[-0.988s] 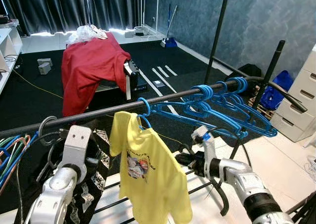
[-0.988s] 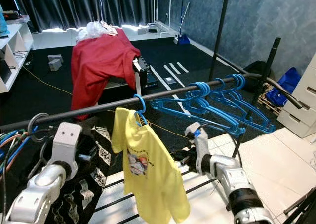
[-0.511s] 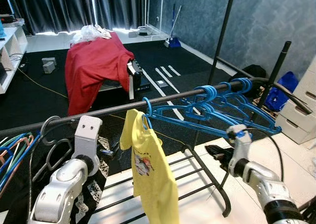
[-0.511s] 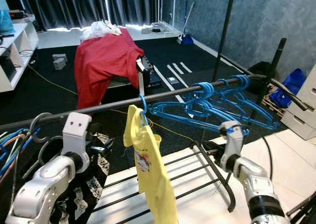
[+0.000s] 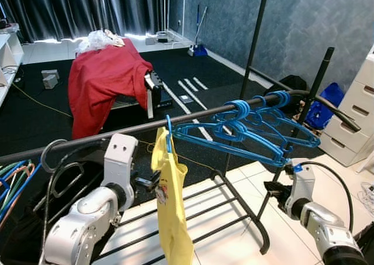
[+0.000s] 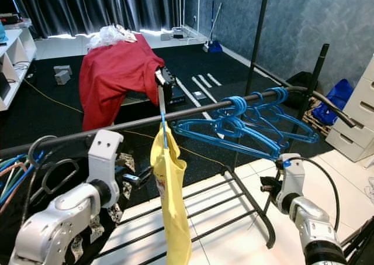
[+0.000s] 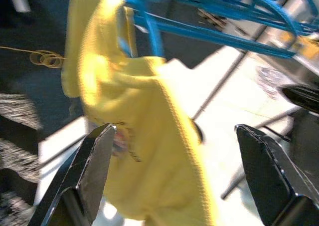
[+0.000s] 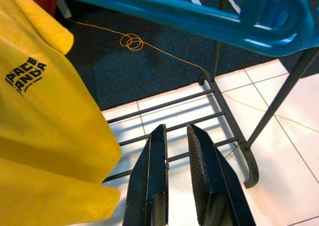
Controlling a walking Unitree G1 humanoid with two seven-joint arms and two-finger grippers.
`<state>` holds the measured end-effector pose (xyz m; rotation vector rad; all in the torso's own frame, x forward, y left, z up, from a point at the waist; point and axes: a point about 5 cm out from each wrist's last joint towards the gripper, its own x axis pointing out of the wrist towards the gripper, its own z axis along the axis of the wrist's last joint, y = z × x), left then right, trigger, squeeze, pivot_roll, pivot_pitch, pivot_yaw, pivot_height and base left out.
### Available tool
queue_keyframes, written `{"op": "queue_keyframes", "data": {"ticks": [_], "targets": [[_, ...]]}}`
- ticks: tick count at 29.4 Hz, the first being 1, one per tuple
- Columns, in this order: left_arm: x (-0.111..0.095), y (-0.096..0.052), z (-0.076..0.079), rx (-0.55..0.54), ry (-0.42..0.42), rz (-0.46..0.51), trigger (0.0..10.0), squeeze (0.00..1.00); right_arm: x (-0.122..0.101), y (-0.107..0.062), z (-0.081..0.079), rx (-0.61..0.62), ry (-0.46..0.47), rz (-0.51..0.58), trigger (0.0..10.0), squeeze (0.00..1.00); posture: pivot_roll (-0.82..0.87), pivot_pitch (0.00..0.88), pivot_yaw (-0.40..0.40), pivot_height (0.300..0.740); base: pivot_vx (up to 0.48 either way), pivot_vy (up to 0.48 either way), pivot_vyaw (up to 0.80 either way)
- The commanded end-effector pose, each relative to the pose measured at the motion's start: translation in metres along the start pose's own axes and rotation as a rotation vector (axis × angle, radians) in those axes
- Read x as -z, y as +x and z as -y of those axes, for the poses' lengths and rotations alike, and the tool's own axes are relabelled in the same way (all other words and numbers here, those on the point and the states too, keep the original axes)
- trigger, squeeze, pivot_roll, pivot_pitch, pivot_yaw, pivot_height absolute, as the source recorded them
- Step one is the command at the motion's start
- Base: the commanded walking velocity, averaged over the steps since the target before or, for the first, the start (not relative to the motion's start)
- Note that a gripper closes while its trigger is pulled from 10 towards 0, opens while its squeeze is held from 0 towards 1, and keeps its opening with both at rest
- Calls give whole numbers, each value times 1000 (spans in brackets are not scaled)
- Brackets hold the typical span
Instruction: Hang hanger
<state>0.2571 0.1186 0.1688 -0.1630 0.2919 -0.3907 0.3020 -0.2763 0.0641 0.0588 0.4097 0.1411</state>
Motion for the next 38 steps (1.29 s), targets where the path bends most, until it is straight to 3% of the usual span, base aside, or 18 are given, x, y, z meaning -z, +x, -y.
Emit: {"op": "queue_keyframes", "data": {"ticks": [1,2,4,6,12,14,15,17,19,21,28,38], "targets": [[2,-2,10,42,-69,-28,10000,0,1,-1,4,22,-19,-10,10000,0,8,0,-61,740,0,0,0],[2,-2,10,42,-69,-28,10000,0,1,-1,4,22,-19,-10,10000,0,8,0,-61,740,0,0,0],[13,-2,28,112,-118,-82,10000,0,2,0,4,30,-32,-19,10000,0,4,0,-62,740,0,0,0],[15,-2,33,125,-113,-103,10000,0,2,0,4,33,-34,-19,10000,0,5,0,-63,740,0,0,0],[17,-2,35,120,-103,-115,10000,0,2,0,4,36,-36,-20,10000,0,4,0,-62,740,0,0,0],[18,-1,34,91,-65,-126,10000,0,2,0,5,39,-36,-16,10000,0,3,0,-62,740,0,0,0],[19,2,29,37,-6,-128,10000,0,1,1,5,41,-35,-10,10000,0,-3,0,-60,740,0,0,0],[19,2,29,37,-6,-128,10000,0,1,1,5,41,-35,-10,10000,0,-3,0,-60,740,0,0,0],[16,8,14,-80,108,-116,10000,0,-2,1,6,44,-31,4,10000,0,-11,0,-56,740,0,0,0],[13,10,4,-155,159,-101,10000,0,-4,0,6,47,-29,13,10000,0,-11,0,-56,740,0,0,0],[16,10,-8,-242,178,-137,10000,0,-5,-1,8,52,-29,22,10000,0,-23,0,-50,740,0,0,0],[35,10,-3,-224,185,-199,10000,0,-5,-2,11,58,-32,19,10000,0,-25,0,-53,740,0,0,0]]}}
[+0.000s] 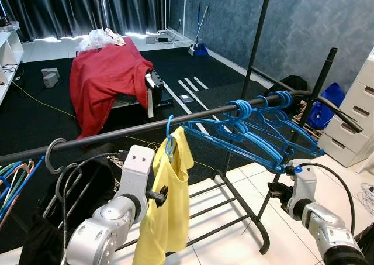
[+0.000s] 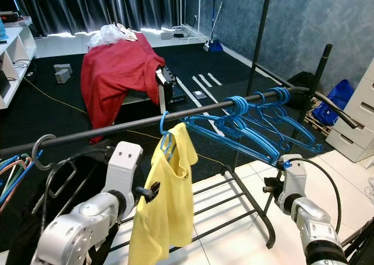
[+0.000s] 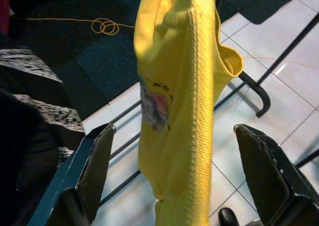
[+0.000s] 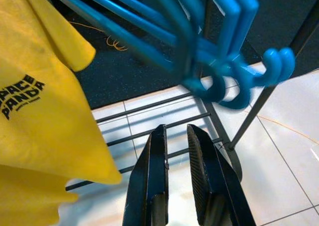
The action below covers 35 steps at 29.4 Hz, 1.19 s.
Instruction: Hang hanger
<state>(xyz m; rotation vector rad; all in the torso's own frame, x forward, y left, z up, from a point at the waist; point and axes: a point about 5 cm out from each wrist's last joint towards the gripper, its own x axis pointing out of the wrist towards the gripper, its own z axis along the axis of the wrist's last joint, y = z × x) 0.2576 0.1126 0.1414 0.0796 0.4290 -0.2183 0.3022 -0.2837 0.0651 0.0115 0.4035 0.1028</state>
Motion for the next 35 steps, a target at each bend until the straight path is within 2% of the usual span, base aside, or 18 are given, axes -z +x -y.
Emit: {"op": "queue_keyframes", "data": {"ticks": [1,2,3,4,10,11,14,16,18,22,23,25,26,27,28,29,34,35], "targets": [[9,2,-1,-9,5,-36,10000,0,-3,-1,4,12,6,14,10000,0,-25,0,-53,740,0,0,0],[11,3,-4,-13,9,-40,3686,0,-4,-1,4,12,6,16,10000,0,-24,0,-55,740,0,0,0],[11,3,-4,-13,9,-40,3686,0,-4,-1,4,12,6,16,10000,0,-24,0,-55,740,0,0,0],[15,5,-8,-20,14,-46,0,0,-4,0,4,13,6,17,10000,0,-24,0,-55,740,0,0,0],[18,9,-23,-51,52,-33,0,0,-6,1,3,15,7,23,10000,0,-24,0,-57,740,0,0,0],[13,13,-28,-32,87,25,0,0,-9,2,2,16,9,34,10000,0,-23,0,-61,740,0,0,0],[11,14,-28,-18,101,48,0,0,-10,3,2,16,9,38,10000,0,-23,0,-61,740,0,0,0],[6,15,-30,7,128,103,0,0,-13,4,2,15,9,46,10000,0,-21,0,-64,740,0,0,0],[-2,6,-42,115,66,206,0,0,-17,5,0,6,7,58,10000,0,-23,0,-65,740,0,0,0],[-2,6,-42,115,66,206,0,0,-17,5,0,6,7,58,10000,0,-23,0,-65,740,0,0,0],[-1,-1,-54,140,66,216,0,0,-17,5,0,5,8,60,10000,0,-25,0,-62,740,0,0,0],[-1,-1,-54,140,66,216,0,0,-17,5,0,5,8,60,10000,0,-25,0,-62,740,0,0,0],[2,-11,-70,141,68,216,0,0,-17,5,0,4,8,61,10000,0,-21,0,-62,740,0,0,0],[2,-11,-70,141,68,216,0,0,-17,5,0,4,8,61,10000,0,-21,0,-62,740,0,0,0],[8,-23,-82,160,70,212,0,0,-16,4,1,4,7,59,10000,0,-18,0,-61,740,0,0,0],[15,-35,-88,195,57,213,0,0,-14,3,1,4,8,54,10000,0,-17,0,-61,740,0,0,0],[27,-46,-89,233,48,210,0,0,-12,3,1,3,8,47,10000,0,-14,0,-63,740,0,0,0],[33,-48,-87,245,31,210,1804,0,-11,3,1,1,8,44,10000,0,-12,0,-64,740,0,0,0]]}}
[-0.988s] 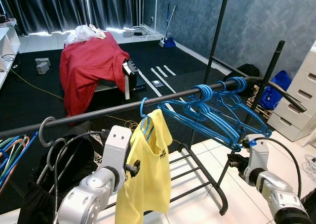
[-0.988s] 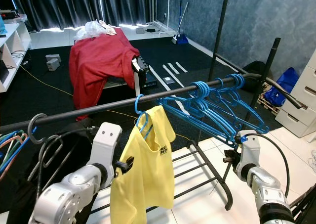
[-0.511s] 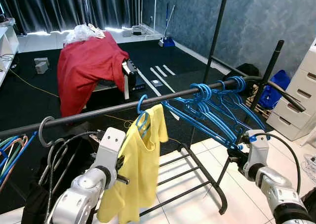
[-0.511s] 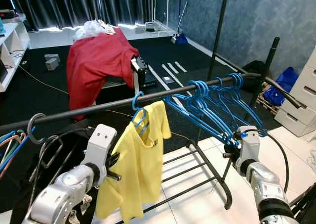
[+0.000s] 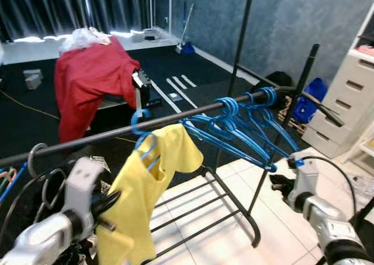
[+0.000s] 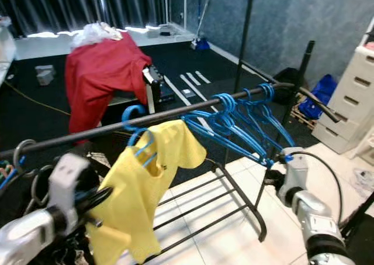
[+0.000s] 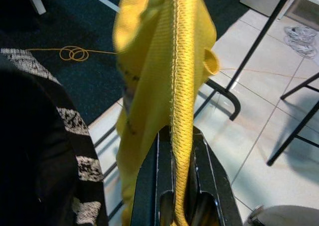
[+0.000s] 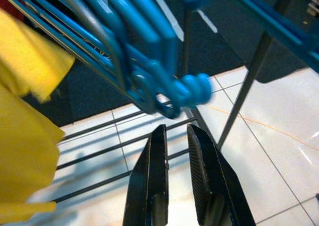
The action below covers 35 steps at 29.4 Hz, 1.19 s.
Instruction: Hang hanger
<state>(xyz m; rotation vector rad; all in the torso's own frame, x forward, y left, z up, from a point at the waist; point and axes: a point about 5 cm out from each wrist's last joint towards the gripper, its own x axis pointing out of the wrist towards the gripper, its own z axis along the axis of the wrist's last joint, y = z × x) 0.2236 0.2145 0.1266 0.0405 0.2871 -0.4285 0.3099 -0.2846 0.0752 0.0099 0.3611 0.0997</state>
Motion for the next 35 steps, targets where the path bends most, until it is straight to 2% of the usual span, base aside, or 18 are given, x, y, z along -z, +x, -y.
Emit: {"op": "queue_keyframes", "data": {"ticks": [1,3,4,5,7,8,9,12,18,23,25,27,29,32,33,35], "targets": [[-8,-3,5,40,13,61,1804,0,2,0,-1,-2,11,1,10000,0,-12,0,-64,740,0,0,0],[-4,-6,9,63,-9,75,1686,0,2,0,-1,-3,10,-2,10000,0,-13,0,-65,740,0,0,0],[-2,-9,12,83,-39,103,4000,0,3,0,-1,-5,8,-6,10000,0,-12,0,-68,740,0,0,0],[1,-14,15,117,-76,128,9451,0,3,0,-1,-7,7,-9,10000,0,-12,0,-68,740,0,0,0],[2,-18,16,139,-98,144,9451,0,3,0,-1,-8,6,-10,10000,0,-12,0,-68,740,0,0,0],[4,-23,21,198,-123,140,10000,0,4,0,-1,-9,5,-13,10000,0,-5,0,-75,740,0,0,0],[4,-23,21,198,-123,140,10000,0,4,0,-1,-9,5,-13,10000,0,-5,0,-75,740,0,0,0],[17,-37,31,325,-171,94,10000,0,4,1,-3,-12,4,-17,10000,0,-9,0,-71,740,-96,0,0],[20,-47,27,349,-229,147,10000,0,5,1,-3,-14,4,-18,10000,0,-11,0,-73,740,-367,0,0],[24,-49,28,362,-232,136,10000,0,5,1,-3,-11,1,-17,10000,0,-10,0,-75,740,-432,0,0],[26,-44,30,352,-235,133,10000,0,3,2,-4,-13,1,-10,10000,0,-9,0,-76,740,-435,0,0],[26,-32,30,321,-253,146,10000,0,1,4,-7,-20,3,1,10000,0,-2,0,-78,740,-435,0,0],[26,-32,30,321,-253,146,10000,0,1,4,-7,-20,3,1,10000,0,-2,0,-78,740,-424,0,0],[27,1,33,271,-259,156,10000,0,-1,8,-15,-48,-4,15,10000,0,6,0,-86,740,-440,0,0],[27,1,33,271,-259,156,10000,0,-1,8,-15,-48,-4,15,10000,0,6,0,-86,740,-439,0,0],[20,14,37,287,-253,186,10000,0,-8,9,-20,-81,-13,47,10000,0,-2,0,-81,740,-450,0,0]]}}
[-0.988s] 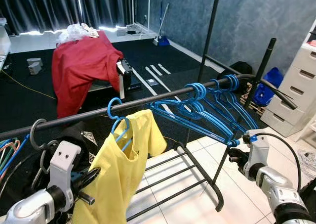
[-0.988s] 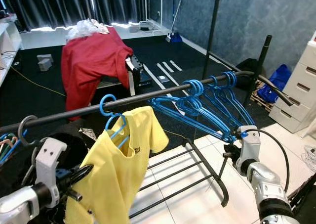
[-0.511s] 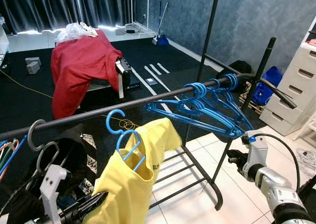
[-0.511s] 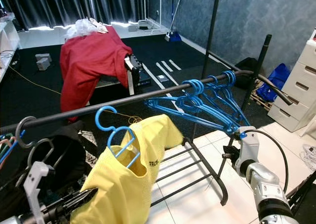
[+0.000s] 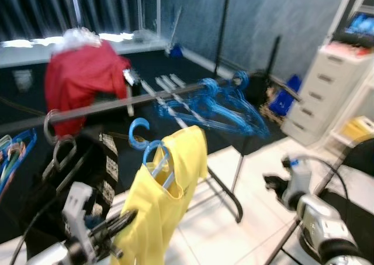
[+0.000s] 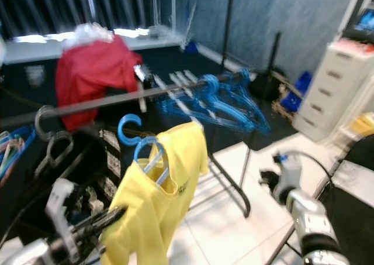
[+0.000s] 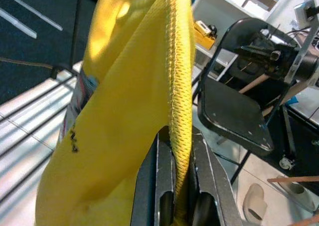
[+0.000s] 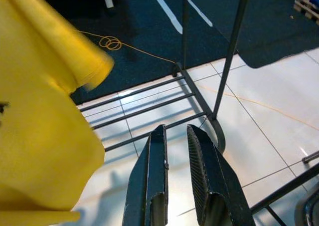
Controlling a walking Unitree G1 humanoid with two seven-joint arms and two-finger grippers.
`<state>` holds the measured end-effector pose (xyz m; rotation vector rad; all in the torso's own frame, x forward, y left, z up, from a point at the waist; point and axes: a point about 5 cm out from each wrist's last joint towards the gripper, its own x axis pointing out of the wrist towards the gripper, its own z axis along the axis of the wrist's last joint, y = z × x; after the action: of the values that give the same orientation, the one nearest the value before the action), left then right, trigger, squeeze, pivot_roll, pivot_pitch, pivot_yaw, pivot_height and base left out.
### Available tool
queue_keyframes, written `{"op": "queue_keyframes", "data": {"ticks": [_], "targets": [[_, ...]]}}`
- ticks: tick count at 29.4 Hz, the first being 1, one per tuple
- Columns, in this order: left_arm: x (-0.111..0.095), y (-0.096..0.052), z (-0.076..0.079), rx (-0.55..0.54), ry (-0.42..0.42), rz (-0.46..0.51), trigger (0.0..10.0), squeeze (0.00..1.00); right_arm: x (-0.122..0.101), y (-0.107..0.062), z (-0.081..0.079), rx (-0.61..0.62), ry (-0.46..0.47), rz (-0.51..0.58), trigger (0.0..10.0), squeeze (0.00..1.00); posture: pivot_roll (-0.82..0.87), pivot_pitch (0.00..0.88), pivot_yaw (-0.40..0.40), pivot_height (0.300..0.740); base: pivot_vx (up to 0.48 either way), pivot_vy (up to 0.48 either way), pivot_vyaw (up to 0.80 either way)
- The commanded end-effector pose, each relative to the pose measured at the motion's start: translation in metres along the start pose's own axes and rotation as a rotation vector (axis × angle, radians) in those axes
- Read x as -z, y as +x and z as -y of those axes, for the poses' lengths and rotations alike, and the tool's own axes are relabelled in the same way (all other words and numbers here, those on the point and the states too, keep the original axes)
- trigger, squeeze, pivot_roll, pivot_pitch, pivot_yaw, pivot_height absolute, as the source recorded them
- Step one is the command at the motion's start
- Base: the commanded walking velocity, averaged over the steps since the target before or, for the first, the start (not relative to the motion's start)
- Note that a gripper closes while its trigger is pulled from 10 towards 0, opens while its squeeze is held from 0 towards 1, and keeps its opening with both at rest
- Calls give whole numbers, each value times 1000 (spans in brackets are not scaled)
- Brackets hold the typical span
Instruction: Hang hanger
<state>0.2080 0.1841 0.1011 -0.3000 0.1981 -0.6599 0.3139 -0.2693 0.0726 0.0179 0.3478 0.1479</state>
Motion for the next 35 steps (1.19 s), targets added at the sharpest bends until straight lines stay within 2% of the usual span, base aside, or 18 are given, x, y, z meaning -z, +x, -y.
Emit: {"op": "queue_keyframes", "data": {"ticks": [1,4,6,10,15,17,19,20,23,24,27,28,29,31,34,35], "targets": [[-4,9,2,16,21,28,10000,0,-9,3,-5,-33,-13,34,10000,0,-2,0,-81,740,-450,0,0],[-14,26,5,45,73,44,10000,0,-26,7,-20,-111,-41,110,10000,0,-5,0,-78,740,-434,0,0],[-16,29,5,43,87,49,10000,0,-30,7,-24,-130,-45,128,10000,0,-7,0,-74,740,-431,0,0],[-31,41,-9,-65,194,53,10000,0,-46,11,-53,-255,-100,188,10000,0,-8,0,-68,740,-437,0,0],[-33,43,-16,-115,245,36,10000,0,-50,12,-61,-286,-114,215,10000,0,-8,0,-66,740,-435,0,0],[-32,44,-29,-228,321,-12,10000,0,-52,12,-65,-306,-94,234,10000,0,0,0,-69,740,0,0,0],[-32,44,-29,-228,321,-12,10000,0,-52,12,-65,-306,-94,234,10000,0,0,0,-69,740,0,0,0],[-29,47,-34,-308,362,-9,10000,0,-53,11,-70,-338,-99,241,10000,0,11,0,-65,740,0,0,800],[-27,48,-33,-319,368,-5,10000,0,-52,11,-72,-349,-103,242,10000,0,11,0,-65,740,0,0,800],[-25,50,-31,-337,411,-14,10000,0,-52,10,-75,-367,-103,247,10000,0,16,0,-65,740,0,0,800],[-25,50,-30,-347,422,-12,10000,0,-52,9,-76,-374,-105,247,10000,0,17,0,-63,740,0,0,800],[-27,51,-29,-356,456,-14,10000,0,-52,8,-77,-388,-105,249,10000,0,17,0,-63,740,0,0,800],[-27,51,-29,-356,456,-14,10000,0,-52,8,-77,-388,-105,249,10000,0,17,0,-63,740,0,0,800],[-30,50,-30,-375,536,-25,10000,0,-52,6,-78,-409,-109,253,10000,0,20,0,-64,740,0,0,800],[-33,50,-32,-383,585,-23,10000,0,-53,4,-77,-423,-103,261,10000,0,20,0,-64,740,0,0,800],[-38,49,-31,-354,597,-8,10000,0,-55,3,-75,-425,-98,272,10000,0,17,0,-63,740,0,0,800]]}}
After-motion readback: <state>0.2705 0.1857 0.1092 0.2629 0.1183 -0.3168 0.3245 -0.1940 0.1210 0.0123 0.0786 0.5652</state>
